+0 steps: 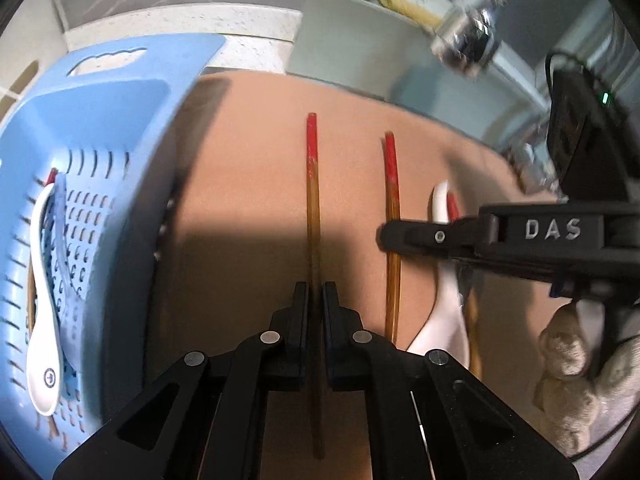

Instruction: Organize utensils

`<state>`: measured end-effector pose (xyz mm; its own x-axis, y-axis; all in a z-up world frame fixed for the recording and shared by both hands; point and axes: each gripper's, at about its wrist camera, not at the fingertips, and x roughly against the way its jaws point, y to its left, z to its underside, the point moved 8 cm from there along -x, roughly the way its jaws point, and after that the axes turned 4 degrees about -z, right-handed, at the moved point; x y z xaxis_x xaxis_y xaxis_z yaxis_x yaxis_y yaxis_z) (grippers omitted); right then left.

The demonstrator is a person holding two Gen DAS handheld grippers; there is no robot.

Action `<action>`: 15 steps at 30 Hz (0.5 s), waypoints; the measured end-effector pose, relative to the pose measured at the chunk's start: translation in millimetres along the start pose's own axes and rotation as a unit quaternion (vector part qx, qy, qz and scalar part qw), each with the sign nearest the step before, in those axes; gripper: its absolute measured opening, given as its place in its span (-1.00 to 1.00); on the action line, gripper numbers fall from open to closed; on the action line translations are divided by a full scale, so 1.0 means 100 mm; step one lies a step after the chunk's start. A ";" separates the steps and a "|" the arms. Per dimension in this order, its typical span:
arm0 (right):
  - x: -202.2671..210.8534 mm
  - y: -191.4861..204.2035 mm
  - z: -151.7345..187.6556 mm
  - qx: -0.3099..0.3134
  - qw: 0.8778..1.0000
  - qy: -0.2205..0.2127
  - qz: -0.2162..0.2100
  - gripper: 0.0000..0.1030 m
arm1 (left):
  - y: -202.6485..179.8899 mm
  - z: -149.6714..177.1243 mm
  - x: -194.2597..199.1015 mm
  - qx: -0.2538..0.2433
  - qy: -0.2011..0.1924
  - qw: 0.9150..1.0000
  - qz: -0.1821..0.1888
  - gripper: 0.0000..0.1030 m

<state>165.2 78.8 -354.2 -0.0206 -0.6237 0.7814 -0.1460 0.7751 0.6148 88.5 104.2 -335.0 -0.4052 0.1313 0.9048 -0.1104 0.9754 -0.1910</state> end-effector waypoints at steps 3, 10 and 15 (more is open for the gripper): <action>0.00 0.00 0.00 -0.001 1.000 -0.003 -0.002 -0.86 | -0.01 -0.05 -0.02 -0.012 0.001 1.000 -0.016 -0.84; 0.09 -0.04 0.00 -0.010 1.000 -0.015 -0.018 -0.87 | 0.00 -0.10 0.00 0.003 -0.023 1.000 0.005 -0.90; 0.18 -0.03 -0.03 -0.015 0.999 -0.026 -0.027 -0.87 | -0.04 -0.09 0.21 0.001 -0.044 0.999 0.020 -0.90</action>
<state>168.2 65.2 -341.9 -0.0657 -0.6692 0.7402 -0.1192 0.7418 0.6600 88.6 105.0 -312.3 -0.4869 0.1547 0.8596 -0.0936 0.9693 -0.2275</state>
